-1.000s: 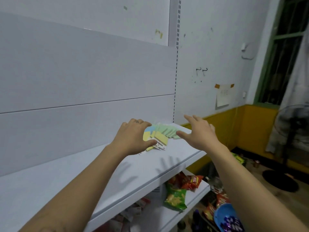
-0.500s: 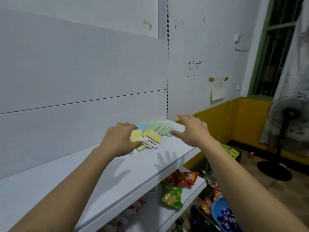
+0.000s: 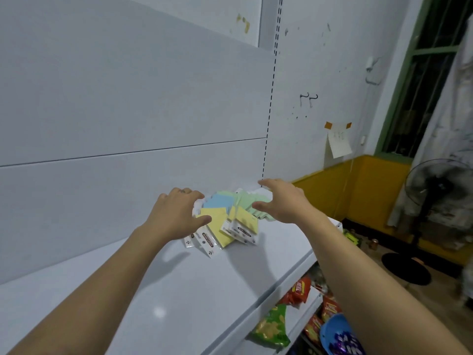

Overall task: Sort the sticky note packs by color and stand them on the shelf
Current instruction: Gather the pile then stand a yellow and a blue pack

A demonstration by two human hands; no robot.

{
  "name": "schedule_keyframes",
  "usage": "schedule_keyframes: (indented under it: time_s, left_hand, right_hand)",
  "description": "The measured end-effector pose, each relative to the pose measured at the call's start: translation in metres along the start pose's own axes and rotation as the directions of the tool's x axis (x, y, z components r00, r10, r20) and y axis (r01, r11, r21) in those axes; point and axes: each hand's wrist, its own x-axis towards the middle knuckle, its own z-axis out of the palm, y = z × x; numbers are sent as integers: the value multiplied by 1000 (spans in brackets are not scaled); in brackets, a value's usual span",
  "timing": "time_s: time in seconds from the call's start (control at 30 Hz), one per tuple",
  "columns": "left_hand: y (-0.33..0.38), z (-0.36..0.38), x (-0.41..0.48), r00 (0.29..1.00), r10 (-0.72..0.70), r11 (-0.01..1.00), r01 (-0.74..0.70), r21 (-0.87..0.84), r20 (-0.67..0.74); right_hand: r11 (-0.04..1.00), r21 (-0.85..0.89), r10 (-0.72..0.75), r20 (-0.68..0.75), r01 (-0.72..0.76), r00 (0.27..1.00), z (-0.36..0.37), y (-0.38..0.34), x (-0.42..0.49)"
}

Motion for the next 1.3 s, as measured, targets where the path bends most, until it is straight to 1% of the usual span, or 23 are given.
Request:
schedule_keyframes:
  time_s: [0.23,0.33,0.6,0.9,1.0,1.13,1.2,1.3]
  left_hand:
    - [-16,26,23,999,-1,1000,2,-19,53]
    - [-19,35,38,997,-16,1000,16,-8,82]
    - [-16,58,71,978,-119,993,112,47,170]
    - [5,80,87,933,-268,962,246,120,241]
    - [11,84,84,918,-314,948,287,140,241]
    - [22,85,81,897,-366,927,327,186,247]
    - [27,87,81,894,-389,915,345,210,224]
    - [35,91,79,884,-442,890,412,194,152]
  right_hand:
    - [1000,-29,-5,74,7,997,27,-7,39]
    - [1000,-8,-28,100,29,995,37,-3,63]
    - [983,41,-186,210,181,960,71,8,134]
    - [908,80,-418,256,412,872,105,6,187]
    - [881,63,-467,274,469,841,116,4,191]
    - [860,38,-499,265,508,825,125,3,194]
    - [851,39,-514,264,523,816,125,3,195]
    - [839,36,-533,256,543,807,126,2,195]
